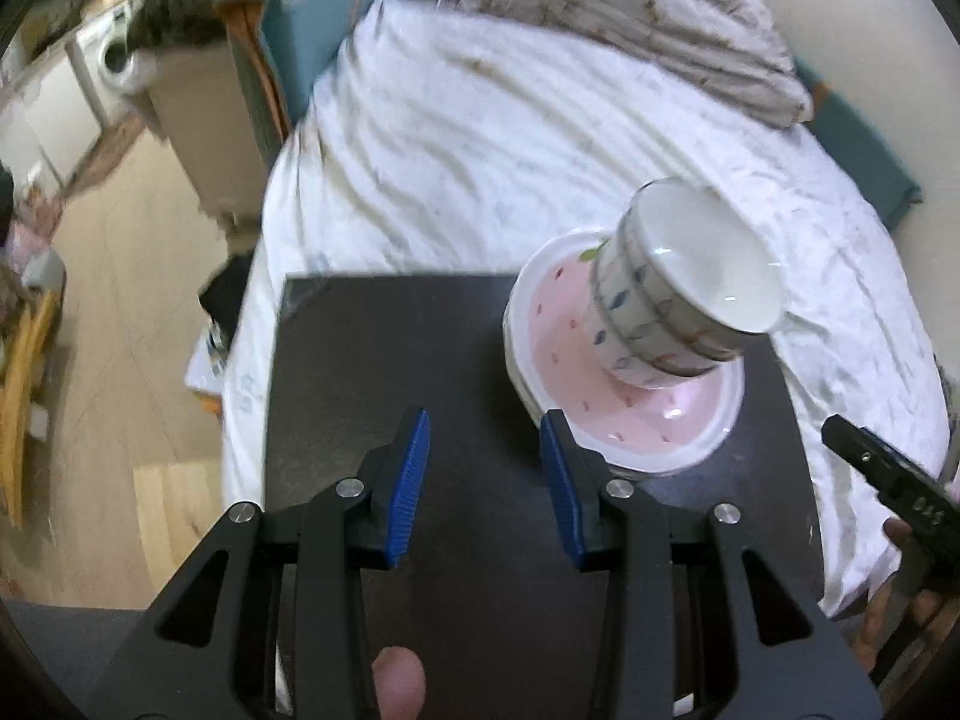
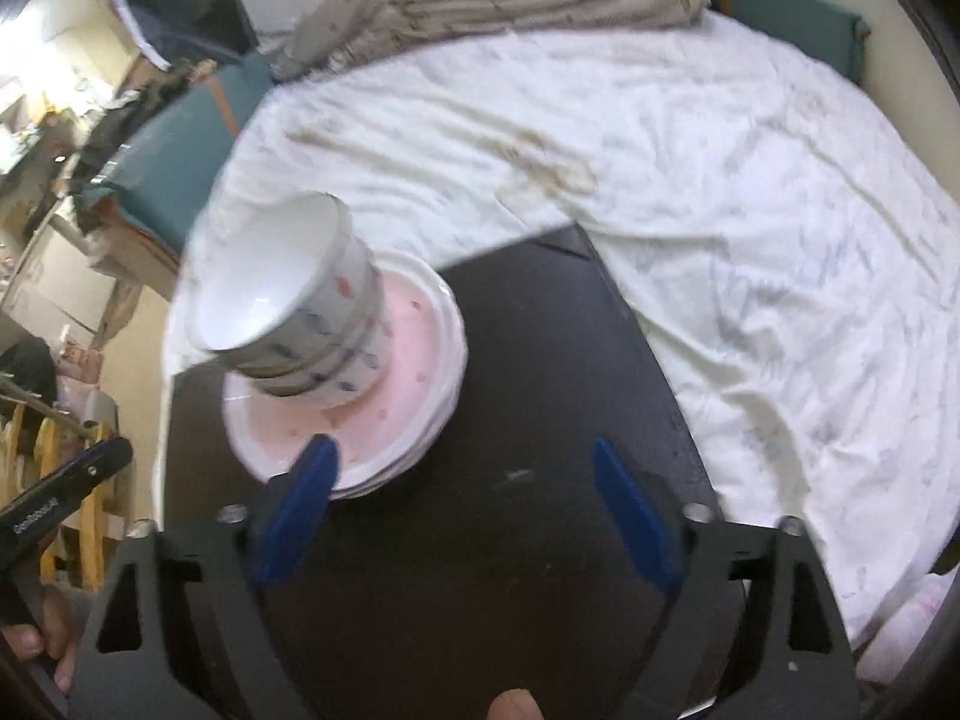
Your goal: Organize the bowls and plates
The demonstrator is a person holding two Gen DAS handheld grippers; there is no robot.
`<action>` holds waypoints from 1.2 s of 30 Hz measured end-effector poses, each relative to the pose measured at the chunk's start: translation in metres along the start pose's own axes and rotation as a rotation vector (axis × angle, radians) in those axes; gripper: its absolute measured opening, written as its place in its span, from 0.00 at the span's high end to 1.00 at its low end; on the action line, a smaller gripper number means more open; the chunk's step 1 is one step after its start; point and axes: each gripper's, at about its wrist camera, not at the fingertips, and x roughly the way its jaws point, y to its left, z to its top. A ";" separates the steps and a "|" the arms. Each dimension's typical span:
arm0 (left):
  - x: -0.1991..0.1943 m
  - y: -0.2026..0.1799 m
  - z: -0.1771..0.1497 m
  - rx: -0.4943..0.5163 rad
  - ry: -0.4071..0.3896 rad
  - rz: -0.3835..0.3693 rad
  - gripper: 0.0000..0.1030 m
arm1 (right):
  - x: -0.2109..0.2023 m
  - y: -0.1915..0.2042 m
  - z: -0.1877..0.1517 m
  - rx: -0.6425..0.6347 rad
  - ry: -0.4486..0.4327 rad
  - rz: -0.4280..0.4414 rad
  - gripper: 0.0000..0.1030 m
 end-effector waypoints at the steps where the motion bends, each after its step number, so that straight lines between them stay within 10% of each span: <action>1: -0.010 -0.002 -0.003 0.021 -0.033 0.008 0.66 | -0.006 0.004 0.000 -0.011 -0.016 0.006 0.04; 12: -0.042 -0.006 -0.034 0.063 -0.150 -0.008 0.42 | -0.038 0.044 -0.023 -0.127 -0.160 -0.013 0.00; 16: -0.046 -0.016 -0.041 0.103 -0.190 0.008 0.01 | -0.033 0.045 -0.029 -0.131 -0.202 -0.002 0.00; 36: -0.031 -0.016 -0.036 0.054 -0.180 0.022 0.00 | -0.017 0.060 -0.028 -0.184 -0.258 -0.015 0.00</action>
